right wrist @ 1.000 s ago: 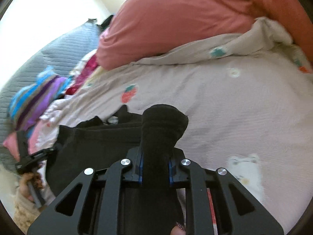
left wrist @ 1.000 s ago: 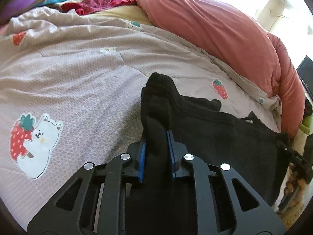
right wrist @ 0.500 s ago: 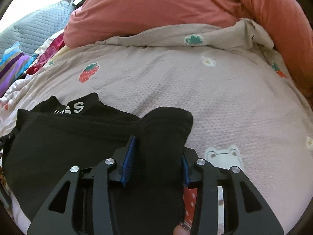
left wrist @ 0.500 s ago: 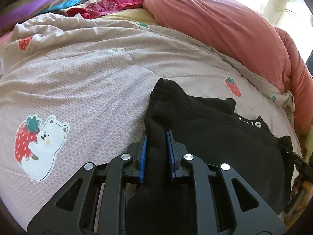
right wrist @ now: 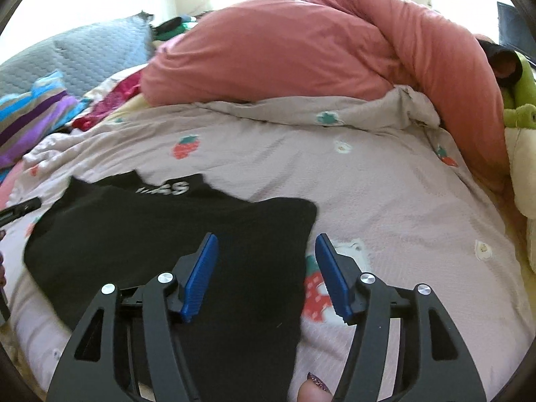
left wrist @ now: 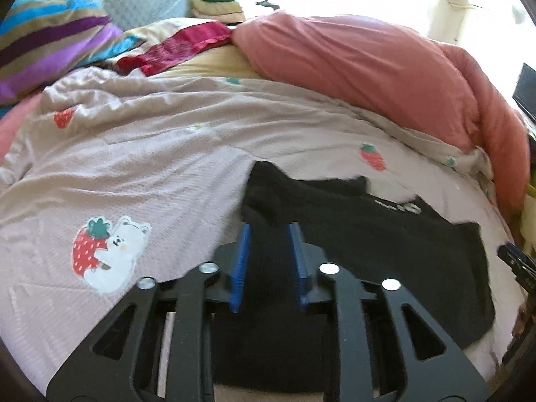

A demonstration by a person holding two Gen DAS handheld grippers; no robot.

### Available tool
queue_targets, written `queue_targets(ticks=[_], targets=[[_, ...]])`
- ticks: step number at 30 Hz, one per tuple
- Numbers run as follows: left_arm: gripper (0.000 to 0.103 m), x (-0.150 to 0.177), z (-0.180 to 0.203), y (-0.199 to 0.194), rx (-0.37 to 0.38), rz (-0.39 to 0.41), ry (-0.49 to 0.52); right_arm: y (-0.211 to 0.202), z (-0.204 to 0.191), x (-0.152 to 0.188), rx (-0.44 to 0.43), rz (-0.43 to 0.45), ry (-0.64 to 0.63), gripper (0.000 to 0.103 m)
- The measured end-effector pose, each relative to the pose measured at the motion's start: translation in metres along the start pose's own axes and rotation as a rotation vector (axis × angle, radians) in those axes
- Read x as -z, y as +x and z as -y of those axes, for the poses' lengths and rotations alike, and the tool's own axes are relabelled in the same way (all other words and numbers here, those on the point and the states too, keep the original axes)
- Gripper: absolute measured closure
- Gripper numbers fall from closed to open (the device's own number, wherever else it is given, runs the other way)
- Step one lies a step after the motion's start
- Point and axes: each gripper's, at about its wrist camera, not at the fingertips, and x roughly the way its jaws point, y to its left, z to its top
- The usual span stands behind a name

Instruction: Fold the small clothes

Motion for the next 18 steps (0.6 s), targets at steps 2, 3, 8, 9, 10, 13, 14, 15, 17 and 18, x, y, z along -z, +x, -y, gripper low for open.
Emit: queue_targets(ticks=[2,3,8,9,10,13,14,15,17,18], targets=[[0.074,0.005,0.014,-0.008,0.025,-0.002,0.037,-0.008,-0.011,0.005,-0.022,0.0,-0.03,0.042],[0.074,0.01,0.023,-0.011,0.04,-0.01,0.064,-0.011,-0.018,0.009,-0.035,-0.004,-0.051,0.041],[0.064,0.03,0.048,-0.01,0.056,-0.061,0.136,-0.021,-0.054,0.027,-0.097,-0.027,-0.141,0.041],[0.062,0.034,0.05,-0.008,0.051,-0.071,0.144,-0.022,-0.059,0.03,-0.111,-0.032,-0.155,0.041],[0.062,0.037,0.05,-0.004,0.043,-0.084,0.149,-0.022,-0.065,0.034,-0.121,-0.037,-0.169,0.041],[0.062,0.047,0.04,0.009,0.015,-0.13,0.135,-0.016,-0.075,0.044,-0.132,-0.072,-0.2,0.041],[0.062,0.05,0.036,0.011,0.012,-0.133,0.125,-0.012,-0.076,0.048,-0.127,-0.097,-0.207,0.041],[0.061,0.053,0.031,0.012,0.02,-0.133,0.108,-0.008,-0.076,0.051,-0.115,-0.124,-0.211,0.041],[0.06,0.056,0.023,0.012,0.037,-0.127,0.089,0.005,-0.068,0.064,-0.064,-0.21,-0.203,0.041],[0.06,0.058,0.02,0.012,0.041,-0.126,0.081,0.006,-0.064,0.068,-0.055,-0.223,-0.194,0.041]])
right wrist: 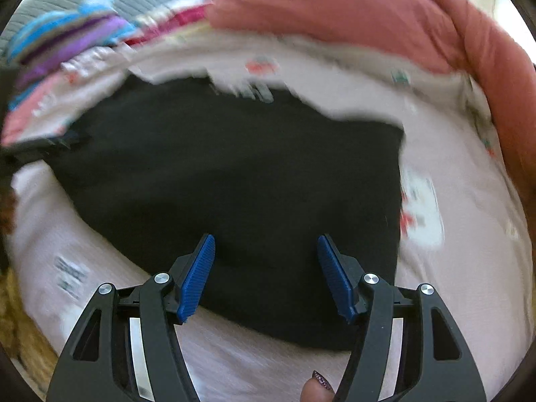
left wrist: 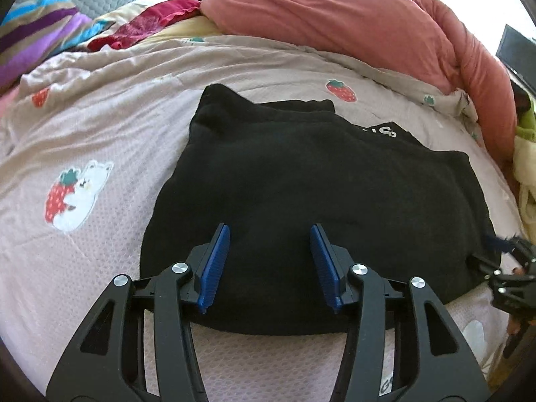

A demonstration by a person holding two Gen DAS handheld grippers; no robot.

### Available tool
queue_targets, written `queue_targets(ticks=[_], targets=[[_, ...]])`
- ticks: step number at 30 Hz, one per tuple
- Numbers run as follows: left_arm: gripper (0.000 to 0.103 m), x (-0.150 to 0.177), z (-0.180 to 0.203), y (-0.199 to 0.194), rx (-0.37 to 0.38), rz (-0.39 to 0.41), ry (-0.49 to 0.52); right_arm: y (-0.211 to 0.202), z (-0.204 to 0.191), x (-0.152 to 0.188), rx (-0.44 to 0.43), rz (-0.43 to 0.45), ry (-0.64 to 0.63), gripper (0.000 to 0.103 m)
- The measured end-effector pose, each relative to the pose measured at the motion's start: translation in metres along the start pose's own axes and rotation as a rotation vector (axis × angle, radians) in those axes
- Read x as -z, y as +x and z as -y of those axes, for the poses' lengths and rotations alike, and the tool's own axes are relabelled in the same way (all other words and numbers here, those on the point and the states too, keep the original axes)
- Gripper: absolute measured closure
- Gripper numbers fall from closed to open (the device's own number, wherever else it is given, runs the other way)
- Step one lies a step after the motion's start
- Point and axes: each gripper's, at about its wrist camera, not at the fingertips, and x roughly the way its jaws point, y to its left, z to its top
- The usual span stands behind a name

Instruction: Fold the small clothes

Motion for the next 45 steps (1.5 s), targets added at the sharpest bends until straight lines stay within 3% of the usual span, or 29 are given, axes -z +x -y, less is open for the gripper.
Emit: queue_targets(ticks=[8,38,45], targets=[[0.06,0.005,-0.001,-0.003,-0.001,0.006,-0.019,-0.006,0.016,0.025,-0.016,0.019,0.092,0.04],[0.06,0.02,-0.005,-0.027,-0.019,0.0,-0.028,-0.024,0.026,0.031,-0.019,-0.006,0.139,0.039],[0.049,0.022,-0.003,-0.042,-0.052,0.024,-0.008,-0.034,0.022,0.035,-0.016,0.003,0.135,0.033]])
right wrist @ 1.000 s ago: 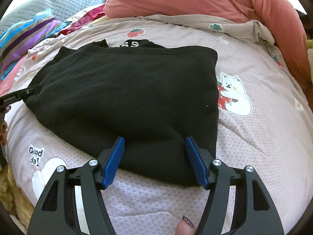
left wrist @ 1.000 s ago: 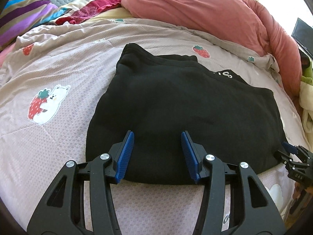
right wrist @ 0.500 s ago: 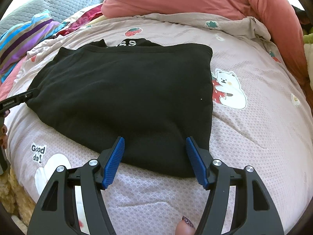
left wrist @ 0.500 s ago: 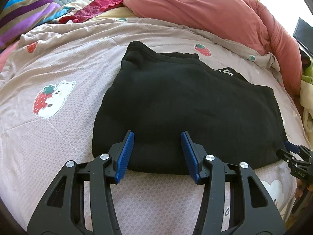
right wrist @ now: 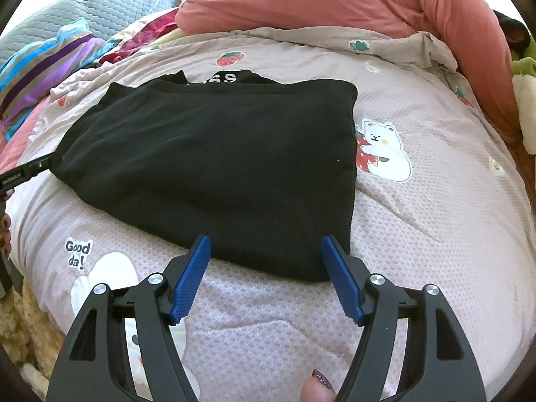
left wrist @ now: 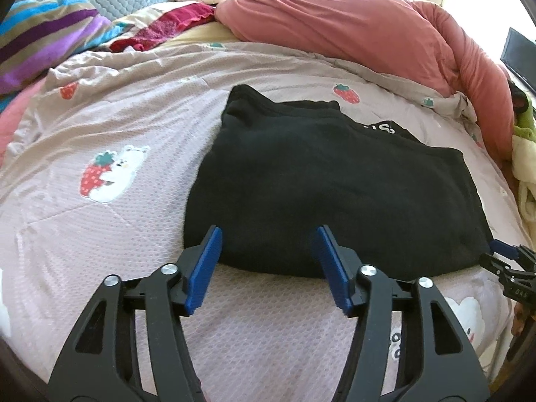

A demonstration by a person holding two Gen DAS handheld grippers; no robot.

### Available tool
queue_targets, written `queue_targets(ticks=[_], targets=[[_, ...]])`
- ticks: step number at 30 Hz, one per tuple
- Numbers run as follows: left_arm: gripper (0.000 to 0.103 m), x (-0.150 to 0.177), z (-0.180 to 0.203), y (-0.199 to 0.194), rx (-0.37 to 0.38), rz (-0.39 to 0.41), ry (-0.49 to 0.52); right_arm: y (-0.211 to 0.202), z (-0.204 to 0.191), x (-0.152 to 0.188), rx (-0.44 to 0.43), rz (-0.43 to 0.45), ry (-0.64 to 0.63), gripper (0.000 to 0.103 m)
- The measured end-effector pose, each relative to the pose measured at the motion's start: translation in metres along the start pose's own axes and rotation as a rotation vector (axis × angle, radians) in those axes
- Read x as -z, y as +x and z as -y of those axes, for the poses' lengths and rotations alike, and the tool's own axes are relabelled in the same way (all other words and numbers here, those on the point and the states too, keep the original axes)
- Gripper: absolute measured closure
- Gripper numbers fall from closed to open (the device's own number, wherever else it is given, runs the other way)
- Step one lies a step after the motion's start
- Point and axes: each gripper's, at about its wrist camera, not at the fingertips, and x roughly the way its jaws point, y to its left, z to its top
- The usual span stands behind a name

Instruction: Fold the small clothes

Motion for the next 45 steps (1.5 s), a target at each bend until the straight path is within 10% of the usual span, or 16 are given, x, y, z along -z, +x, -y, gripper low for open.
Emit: queue_targets(ticks=[17,45], targets=[[0.01,-0.005,-0.013,-0.04,-0.071,0.086,0.002,-0.032,-0.043,-0.011,-0.06,0.089,-0.07,0.008],[0.01,-0.016,-0.088,-0.03,-0.206,0.094,-0.136,0.006,-0.197,-0.043,-0.22,0.134,-0.334,0.005]])
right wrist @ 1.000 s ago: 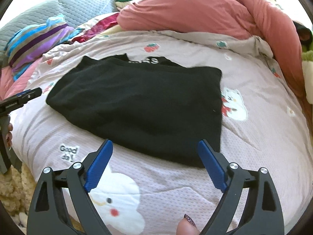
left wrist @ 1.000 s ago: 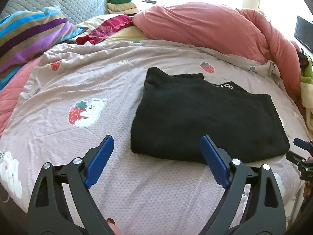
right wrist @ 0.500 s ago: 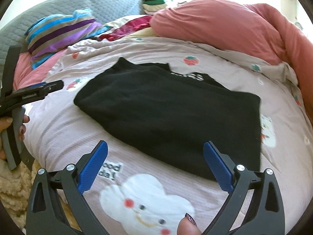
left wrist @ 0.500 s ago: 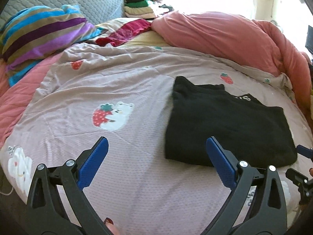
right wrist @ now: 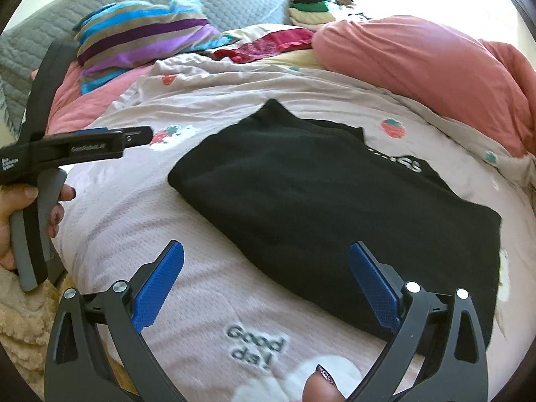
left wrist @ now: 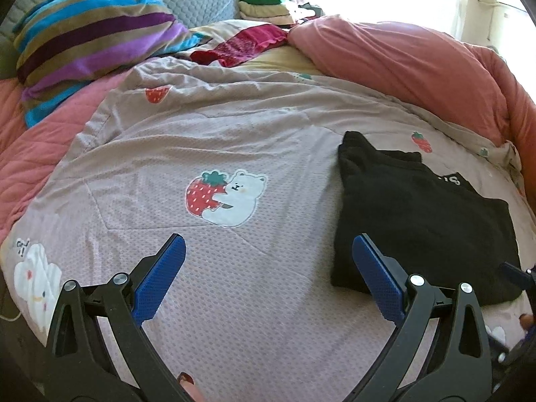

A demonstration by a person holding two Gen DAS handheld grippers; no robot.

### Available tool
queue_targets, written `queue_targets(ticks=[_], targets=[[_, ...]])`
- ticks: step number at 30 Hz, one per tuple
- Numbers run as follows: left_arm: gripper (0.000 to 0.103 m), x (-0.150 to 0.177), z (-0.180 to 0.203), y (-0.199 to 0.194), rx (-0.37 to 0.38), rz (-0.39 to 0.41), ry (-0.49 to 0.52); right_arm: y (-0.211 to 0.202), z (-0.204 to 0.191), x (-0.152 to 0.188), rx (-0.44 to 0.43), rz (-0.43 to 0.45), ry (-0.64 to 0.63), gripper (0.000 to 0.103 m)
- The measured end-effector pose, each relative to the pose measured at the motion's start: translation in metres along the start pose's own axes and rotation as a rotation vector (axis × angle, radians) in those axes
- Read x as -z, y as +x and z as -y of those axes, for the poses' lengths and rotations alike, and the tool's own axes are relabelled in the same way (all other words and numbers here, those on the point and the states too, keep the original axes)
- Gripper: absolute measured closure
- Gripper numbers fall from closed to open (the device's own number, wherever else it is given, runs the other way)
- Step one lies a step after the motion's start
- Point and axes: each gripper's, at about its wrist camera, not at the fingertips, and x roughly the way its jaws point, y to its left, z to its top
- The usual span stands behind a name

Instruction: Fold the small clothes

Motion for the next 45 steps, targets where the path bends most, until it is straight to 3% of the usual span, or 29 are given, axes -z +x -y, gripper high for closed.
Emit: queue_targets(ticks=[8,17,36,38,40,45], targets=[[0.01,-0.016,-0.005,0.019,0.023,-0.016,-0.029,0.037,-0.035,-0.011,0.042,-0.002,-0.124,0.005],[0.01,-0.036,0.003,0.046,0.015,-0.036,-0.005,0.082,-0.057,-0.012,0.153,-0.043,-0.247,0.005],[0.01,-0.046,0.005,0.086,0.018,-0.094,-0.006,0.125,-0.059,-0.037,0.267,-0.018,-0.265,0.005],[0.01,-0.047,0.007,0.088,0.019,-0.096,-0.006,0.122,-0.057,-0.038,0.281,0.0,-0.255,0.01],[0.01,-0.048,0.007,0.088,0.027,-0.099,-0.006,0.117,-0.052,-0.039,0.284,0.02,-0.232,0.03],[0.01,-0.053,0.009,0.088,0.073,-0.11,-0.038,0.104,-0.034,-0.039,0.226,0.064,-0.161,0.054]])
